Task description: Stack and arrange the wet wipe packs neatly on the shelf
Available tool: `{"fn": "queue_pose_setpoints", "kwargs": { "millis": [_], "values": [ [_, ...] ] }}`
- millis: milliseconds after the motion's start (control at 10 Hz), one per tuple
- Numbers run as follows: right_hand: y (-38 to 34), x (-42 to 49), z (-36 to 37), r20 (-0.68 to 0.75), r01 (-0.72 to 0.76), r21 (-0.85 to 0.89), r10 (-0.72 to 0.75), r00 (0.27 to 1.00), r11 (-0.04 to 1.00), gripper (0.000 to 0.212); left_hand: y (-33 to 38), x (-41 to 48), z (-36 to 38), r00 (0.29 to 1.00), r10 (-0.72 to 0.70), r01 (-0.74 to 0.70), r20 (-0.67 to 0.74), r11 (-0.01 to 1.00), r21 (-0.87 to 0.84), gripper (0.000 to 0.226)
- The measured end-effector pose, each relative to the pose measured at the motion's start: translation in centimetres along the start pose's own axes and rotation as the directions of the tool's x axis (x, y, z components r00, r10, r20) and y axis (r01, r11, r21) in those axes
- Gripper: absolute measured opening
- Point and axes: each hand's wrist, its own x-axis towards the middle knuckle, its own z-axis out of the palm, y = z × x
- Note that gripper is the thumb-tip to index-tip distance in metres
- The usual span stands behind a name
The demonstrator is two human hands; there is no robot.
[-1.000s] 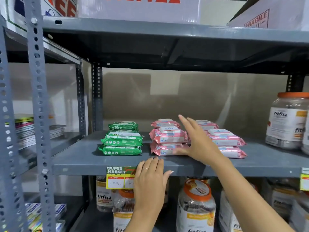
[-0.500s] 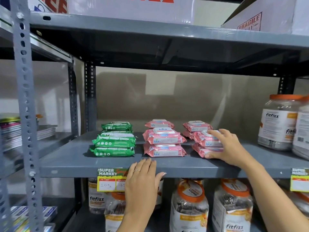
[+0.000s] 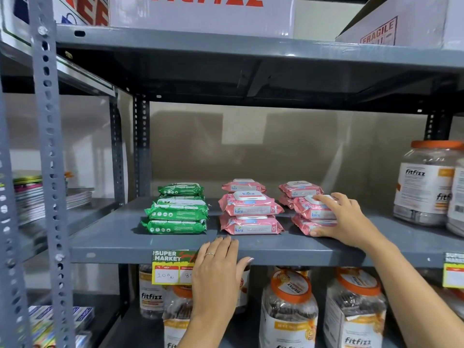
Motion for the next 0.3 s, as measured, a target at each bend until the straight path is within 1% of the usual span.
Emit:
{"fn": "queue_pose_setpoints", "kwargs": {
  "millis": [100, 200, 300],
  "values": [
    [0.0, -0.2, -0.1, 0.023, 0.0, -0.01, 0.0, 1.0, 1.0, 0.101, 0.0, -0.2, -0.1, 0.999, -0.002, 0.003, 0.044, 1.0, -0.023, 0.055],
    [0.0, -0.2, -0.6, 0.106, -0.033, -0.024, 0.035, 0.994, 0.999, 0.126, 0.0, -0.4, 0.0, 1.0, 0.006, -0.006, -0.007, 1.0, -0.024, 0.057],
    [0.0, -0.7, -2.6, -0.097, -0.02, 0.02, 0.022, 0.995, 1.0, 0.134, 0.2, 2.8, -2.4, 0.997, 0.011, -0.018, -0.082, 0.996, -0.091, 0.062]
  ]
}}
